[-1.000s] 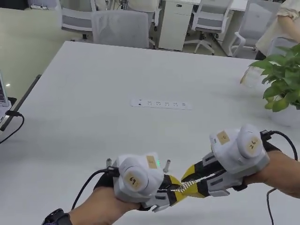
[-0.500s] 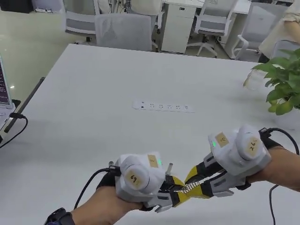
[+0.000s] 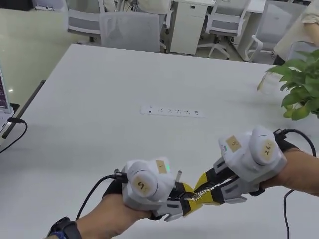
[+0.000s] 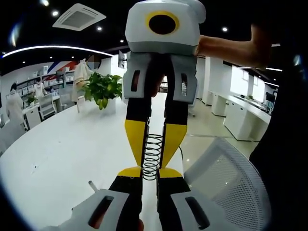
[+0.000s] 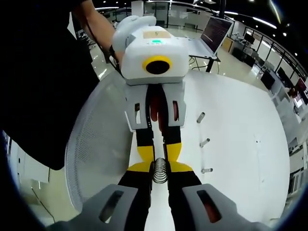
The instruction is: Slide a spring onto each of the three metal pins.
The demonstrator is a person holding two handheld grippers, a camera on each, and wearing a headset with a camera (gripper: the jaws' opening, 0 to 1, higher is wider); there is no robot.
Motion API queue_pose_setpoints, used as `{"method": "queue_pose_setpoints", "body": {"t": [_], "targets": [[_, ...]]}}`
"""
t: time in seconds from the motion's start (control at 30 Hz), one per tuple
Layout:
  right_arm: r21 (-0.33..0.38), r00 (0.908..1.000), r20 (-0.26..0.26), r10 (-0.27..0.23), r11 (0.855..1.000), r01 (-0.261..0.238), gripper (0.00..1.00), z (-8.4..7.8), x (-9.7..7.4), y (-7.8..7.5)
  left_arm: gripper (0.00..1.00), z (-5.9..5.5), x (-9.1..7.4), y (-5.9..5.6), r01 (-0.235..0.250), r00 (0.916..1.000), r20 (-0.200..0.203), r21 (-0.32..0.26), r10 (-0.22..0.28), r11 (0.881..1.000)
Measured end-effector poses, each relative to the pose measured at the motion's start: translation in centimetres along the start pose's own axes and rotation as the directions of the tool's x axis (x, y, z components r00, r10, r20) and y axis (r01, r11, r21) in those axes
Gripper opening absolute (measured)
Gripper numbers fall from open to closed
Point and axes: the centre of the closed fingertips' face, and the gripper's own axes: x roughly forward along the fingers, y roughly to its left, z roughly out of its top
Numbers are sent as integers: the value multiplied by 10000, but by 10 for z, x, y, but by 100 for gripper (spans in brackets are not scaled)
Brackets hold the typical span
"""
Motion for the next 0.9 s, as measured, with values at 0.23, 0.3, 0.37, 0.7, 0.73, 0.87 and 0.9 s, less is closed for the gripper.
{"method": "queue_pose_setpoints", "body": {"t": [0.23,0.3,0.37,0.7,0.73,0.87,0.9], "targets": [[-581,9972,-730,174,9981,-217,9,-3,-2,1,2,3,4,-1,21,9998,173,10,-21,10000],[-697,9955,-921,201,9972,-266,8,-5,-2,2,2,3,6,-2,22,9999,164,-6,-22,10000],[-815,9940,-1073,227,9962,-315,8,-6,0,2,3,2,7,-2,-5,9999,112,38,5,10000],[-811,9948,-1022,-3,9967,-81,8,-7,8,-3,4,-9,4,4,-333,9994,9,-378,334,9987],[-787,9946,-1041,-27,9969,-55,8,-9,9,-4,5,-11,3,5,-376,9993,-23,-422,375,9984],[-606,9951,-979,-123,9981,64,8,-11,13,-7,9,-17,-3,6,-523,9986,-117,-583,517,9969],[-579,9952,-969,-130,9983,74,8,-12,13,-8,10,-19,-5,6,-566,9983,-136,-624,559,9964]]}}
